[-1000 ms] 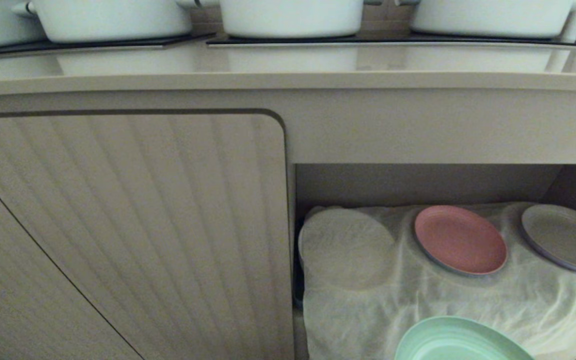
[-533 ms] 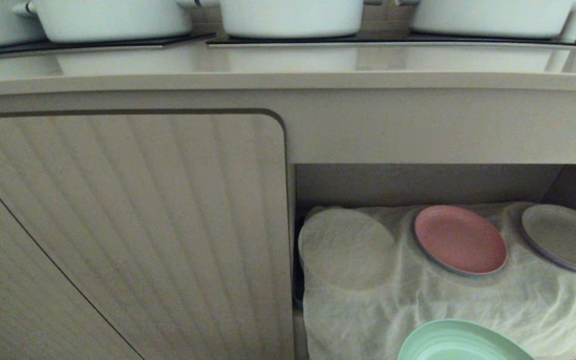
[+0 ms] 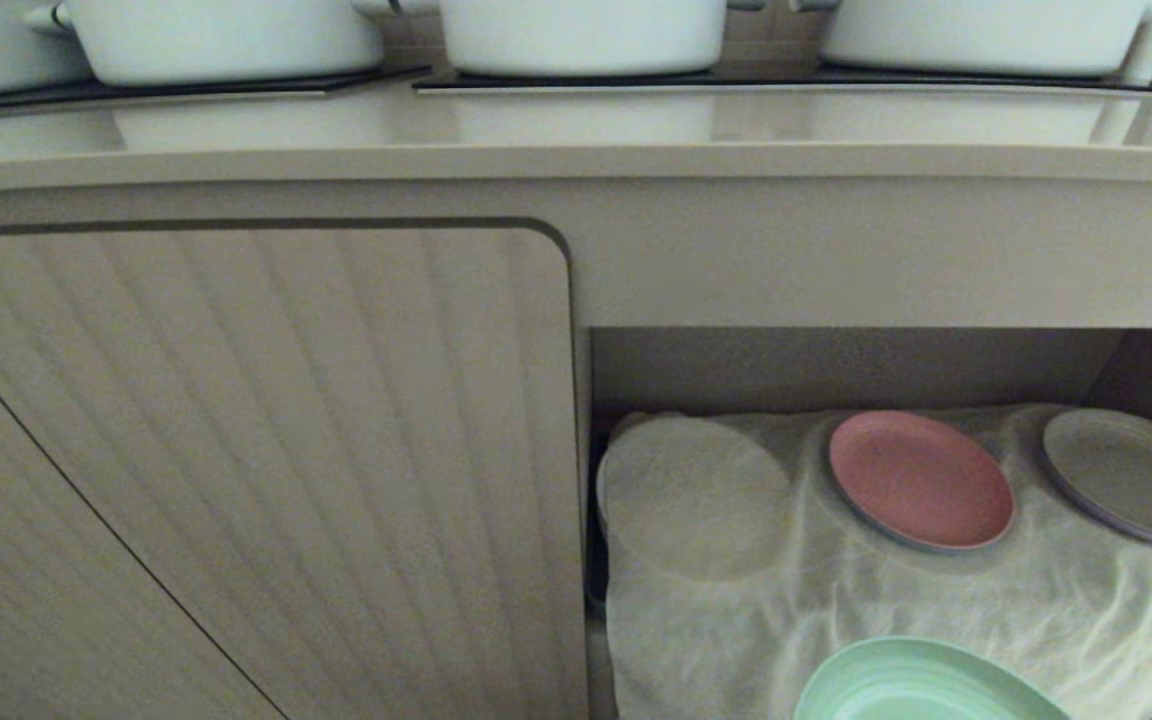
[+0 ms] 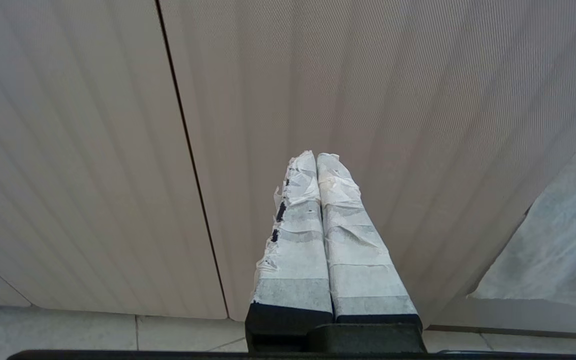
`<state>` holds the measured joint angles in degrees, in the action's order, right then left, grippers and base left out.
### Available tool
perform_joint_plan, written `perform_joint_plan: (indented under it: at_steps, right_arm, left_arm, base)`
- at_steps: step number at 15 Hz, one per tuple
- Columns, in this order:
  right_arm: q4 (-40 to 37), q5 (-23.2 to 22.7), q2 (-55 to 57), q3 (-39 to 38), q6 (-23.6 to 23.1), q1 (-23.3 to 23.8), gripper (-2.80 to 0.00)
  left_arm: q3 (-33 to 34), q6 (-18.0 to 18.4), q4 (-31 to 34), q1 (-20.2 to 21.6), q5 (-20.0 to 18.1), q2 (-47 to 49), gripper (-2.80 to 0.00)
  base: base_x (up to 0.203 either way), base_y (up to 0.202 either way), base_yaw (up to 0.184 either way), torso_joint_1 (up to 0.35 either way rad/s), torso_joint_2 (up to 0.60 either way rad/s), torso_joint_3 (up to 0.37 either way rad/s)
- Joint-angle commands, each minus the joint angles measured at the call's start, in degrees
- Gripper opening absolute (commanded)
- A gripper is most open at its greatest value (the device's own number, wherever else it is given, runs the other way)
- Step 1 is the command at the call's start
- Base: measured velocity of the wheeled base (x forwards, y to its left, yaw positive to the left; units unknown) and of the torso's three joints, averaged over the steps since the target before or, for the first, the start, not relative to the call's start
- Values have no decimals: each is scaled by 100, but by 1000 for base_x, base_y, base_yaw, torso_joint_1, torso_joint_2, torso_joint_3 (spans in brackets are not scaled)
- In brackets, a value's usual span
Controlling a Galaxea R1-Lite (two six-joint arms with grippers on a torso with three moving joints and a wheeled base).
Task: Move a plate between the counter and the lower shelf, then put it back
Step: Put the plate
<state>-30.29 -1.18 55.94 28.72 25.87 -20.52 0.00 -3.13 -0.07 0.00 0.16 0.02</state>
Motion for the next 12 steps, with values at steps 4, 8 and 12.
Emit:
perform_joint_plan:
  at_steps: [4, 8, 12]
  right_arm:
    - [-21, 4, 23, 83, 15, -5, -280]
    - [-12, -4, 31, 90, -84, -5, -280]
    - [-21, -14, 22, 90, -117, -5, -280]
  left_arm:
    - [0, -3, -1, 0, 2, -2, -280]
    - [0, -3, -1, 0, 2, -2, -280]
    - [0, -3, -1, 0, 2, -2, -280]
  base:
    - [0, 0, 0, 35, -179, -150]
    - [0, 0, 0, 126, -411, -296]
    - [0, 0, 0, 179, -473, -288]
